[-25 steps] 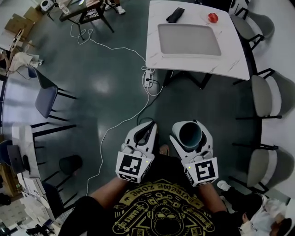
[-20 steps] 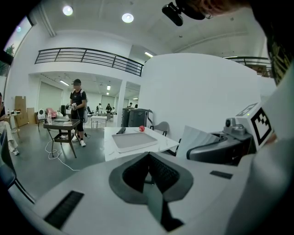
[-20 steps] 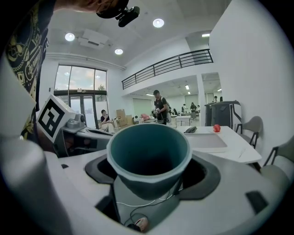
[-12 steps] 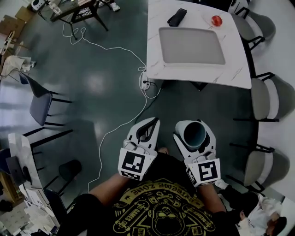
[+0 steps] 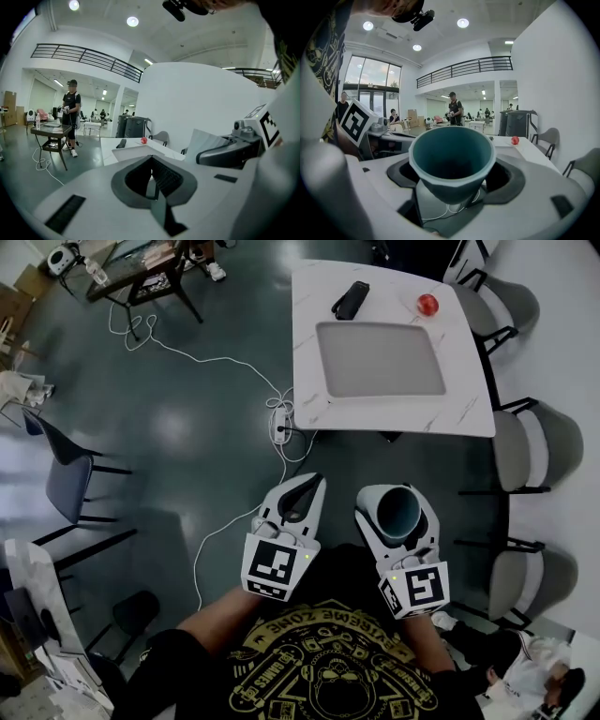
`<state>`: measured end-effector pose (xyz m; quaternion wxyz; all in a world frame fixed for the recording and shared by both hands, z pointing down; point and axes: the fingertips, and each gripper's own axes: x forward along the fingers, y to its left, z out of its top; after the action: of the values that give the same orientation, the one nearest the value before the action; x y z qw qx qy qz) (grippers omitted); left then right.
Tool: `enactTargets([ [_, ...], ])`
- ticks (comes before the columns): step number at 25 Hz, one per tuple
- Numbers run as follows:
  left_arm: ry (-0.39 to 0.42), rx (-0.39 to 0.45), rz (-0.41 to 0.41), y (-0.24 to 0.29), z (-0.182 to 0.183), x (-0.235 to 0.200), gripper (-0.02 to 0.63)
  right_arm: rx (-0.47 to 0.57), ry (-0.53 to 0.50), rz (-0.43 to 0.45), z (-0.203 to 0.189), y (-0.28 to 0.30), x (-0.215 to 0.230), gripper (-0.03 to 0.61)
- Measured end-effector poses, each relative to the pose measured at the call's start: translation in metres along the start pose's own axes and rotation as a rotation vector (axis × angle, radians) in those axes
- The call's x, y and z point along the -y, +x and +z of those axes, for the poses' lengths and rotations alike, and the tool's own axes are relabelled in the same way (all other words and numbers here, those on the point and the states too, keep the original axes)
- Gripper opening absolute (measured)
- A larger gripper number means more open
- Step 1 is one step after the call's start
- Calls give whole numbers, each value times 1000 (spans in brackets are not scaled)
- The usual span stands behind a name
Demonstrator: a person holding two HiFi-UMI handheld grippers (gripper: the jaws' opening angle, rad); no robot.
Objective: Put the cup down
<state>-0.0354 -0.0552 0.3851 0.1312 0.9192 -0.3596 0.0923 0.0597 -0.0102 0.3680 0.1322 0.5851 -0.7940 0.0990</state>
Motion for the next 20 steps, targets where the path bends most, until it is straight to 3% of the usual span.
enactTargets([
  [9,23,4,10,8,9,-21,11,21,-17,-23,17,25,8,382],
  [20,5,14,76,25,22,-56,11,30,-43,32,37,73,17,382],
])
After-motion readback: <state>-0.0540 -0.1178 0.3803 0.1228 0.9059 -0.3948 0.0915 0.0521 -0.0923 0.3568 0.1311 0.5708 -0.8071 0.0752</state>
